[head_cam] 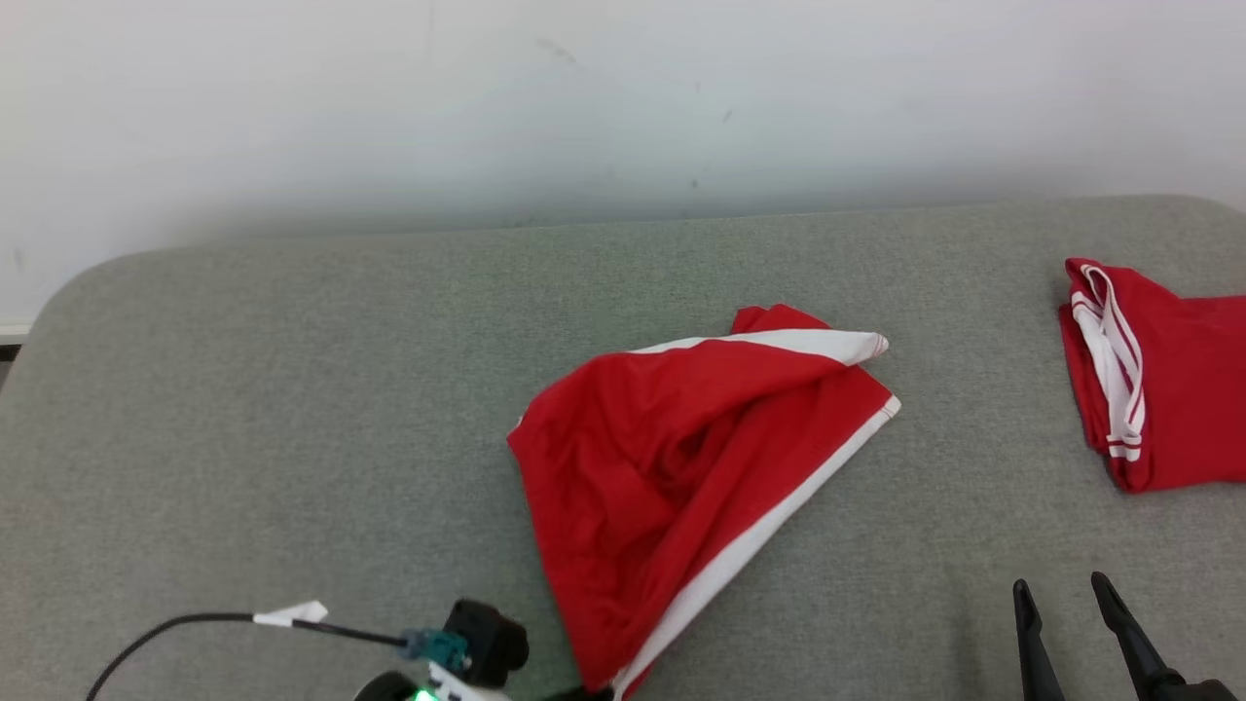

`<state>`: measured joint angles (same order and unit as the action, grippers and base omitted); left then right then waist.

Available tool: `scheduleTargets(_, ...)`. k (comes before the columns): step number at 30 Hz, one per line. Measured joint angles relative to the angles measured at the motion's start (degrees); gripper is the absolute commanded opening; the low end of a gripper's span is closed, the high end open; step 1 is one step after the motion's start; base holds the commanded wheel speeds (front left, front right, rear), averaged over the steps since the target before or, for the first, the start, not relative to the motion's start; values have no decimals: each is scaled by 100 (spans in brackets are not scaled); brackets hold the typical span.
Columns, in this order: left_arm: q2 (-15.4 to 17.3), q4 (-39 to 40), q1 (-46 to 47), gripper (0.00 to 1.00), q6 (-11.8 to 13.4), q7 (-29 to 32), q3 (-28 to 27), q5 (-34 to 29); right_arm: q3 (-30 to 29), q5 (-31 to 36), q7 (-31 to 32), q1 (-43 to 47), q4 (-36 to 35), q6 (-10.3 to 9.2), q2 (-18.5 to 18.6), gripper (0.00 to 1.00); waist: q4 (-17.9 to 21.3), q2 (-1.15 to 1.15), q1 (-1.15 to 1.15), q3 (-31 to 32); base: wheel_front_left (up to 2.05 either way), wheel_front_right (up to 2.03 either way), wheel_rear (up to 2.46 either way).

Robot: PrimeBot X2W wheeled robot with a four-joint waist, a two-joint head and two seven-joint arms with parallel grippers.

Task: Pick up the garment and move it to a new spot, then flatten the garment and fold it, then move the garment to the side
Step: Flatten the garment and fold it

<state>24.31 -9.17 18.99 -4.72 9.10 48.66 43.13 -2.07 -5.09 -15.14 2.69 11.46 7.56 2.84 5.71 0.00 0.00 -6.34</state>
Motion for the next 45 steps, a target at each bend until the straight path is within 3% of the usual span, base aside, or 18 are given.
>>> scheduleTargets(4, 338, 277, -475, 0, 85, 333, 172, 98, 7, 5, 0, 12, 2, 0, -2, 100, -159, 0, 0, 19, 0, 0, 0)
scheduleTargets(8, 354, 304, -644, 0, 192, 350, 187, 145, 24, 5, 0, 12, 32, 0, -3, 100, -244, 0, 0, 30, 0, 0, 0)
scheduleTargets(9, 352, 286, -670, 14, 215, 348, 175, 187, 29, 5, 0, 12, 43, 0, -2, 100, -253, 0, 0, 38, 0, 0, 0)
scheduleTargets(14, 428, 224, -805, 38, 371, 165, 16, 250, 55, 5, 0, 13, 55, 0, -2, 100, -243, 0, 0, 58, 0, 0, 0)
scheduleTargets(18, 622, 180, -909, 35, 522, -48, -171, 292, 13, 5, 0, 71, 54, 0, -2, 100, -227, 0, 0, 74, 0, 0, 0)
scheduleTargets(25, 817, -123, -942, 22, 793, -321, -538, 342, -37, 5, 0, 101, 62, 0, -2, 100, -269, 0, 0, 156, 0, 0, 0)
scheduleTargets(26, 826, -165, -944, 27, 823, -333, -577, 371, -37, 5, 0, 105, 63, 0, -2, 100, -281, 0, 0, 176, 0, 0, 0)
scheduleTargets(27, 835, -198, -953, 38, 834, -369, -602, 394, -37, 5, 0, 113, 64, 0, -2, 100, -294, 0, 0, 196, 0, 0, 0)
scheduleTargets(29, 820, -207, -996, 100, 883, -483, -693, 454, -42, 9, 0, 127, 66, 0, -3, 100, -321, 0, 0, 235, 0, 0, 0)
scheduleTargets(34, 808, -9, -1211, 100, 1135, -784, -899, 528, -124, 83, 0, 216, 37, 0, -3, 100, -386, 0, 0, 360, 0, 0, 0)
scheduleTargets(41, 888, 568, -1395, 100, 1747, -1763, -1426, 339, -453, 235, 0, 277, -194, 0, -2, 100, -551, 0, 0, 548, 0, 0, 0)
scheduleTargets(45, 735, 679, -1512, 100, 1993, -2270, -1669, 47, -541, 263, 0, 278, -382, 0, 0, 100, -636, 0, 0, 657, 0, 0, 0)
